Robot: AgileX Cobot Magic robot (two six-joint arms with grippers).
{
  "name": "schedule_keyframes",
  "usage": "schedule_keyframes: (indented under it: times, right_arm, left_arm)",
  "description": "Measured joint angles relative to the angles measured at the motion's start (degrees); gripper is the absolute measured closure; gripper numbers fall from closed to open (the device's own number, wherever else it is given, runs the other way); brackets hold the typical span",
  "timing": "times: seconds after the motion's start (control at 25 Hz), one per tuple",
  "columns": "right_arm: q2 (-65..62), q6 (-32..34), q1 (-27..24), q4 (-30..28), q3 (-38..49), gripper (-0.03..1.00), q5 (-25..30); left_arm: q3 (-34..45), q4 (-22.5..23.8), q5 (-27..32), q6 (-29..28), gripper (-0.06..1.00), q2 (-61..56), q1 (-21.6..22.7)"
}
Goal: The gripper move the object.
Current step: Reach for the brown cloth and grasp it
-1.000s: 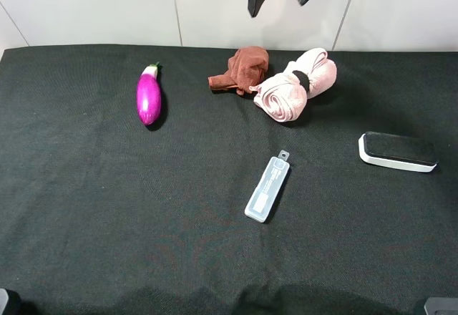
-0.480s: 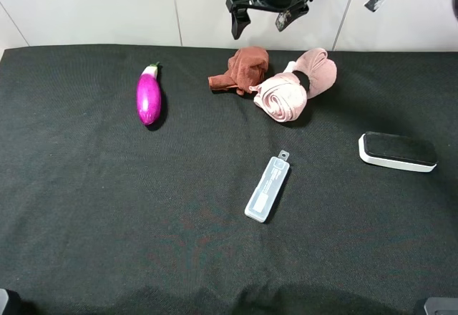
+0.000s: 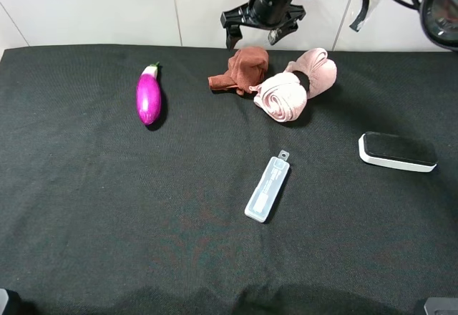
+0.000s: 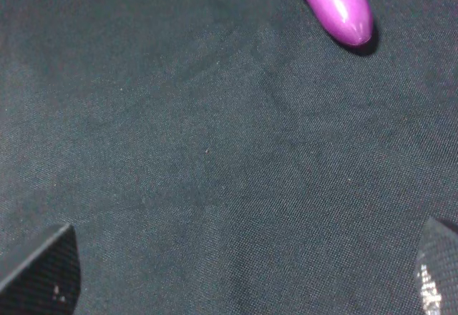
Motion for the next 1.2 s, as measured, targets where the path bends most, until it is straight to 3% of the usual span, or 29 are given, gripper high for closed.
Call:
schedule_keyframes:
  times: [1.2]
  right_arm:
    - [8.7,0.3,0.0,0.6,0.0,0.27,-7.0]
  left_arm:
    - [0.0,0.0,0.0,0.0,-0.05,0.0,0.0]
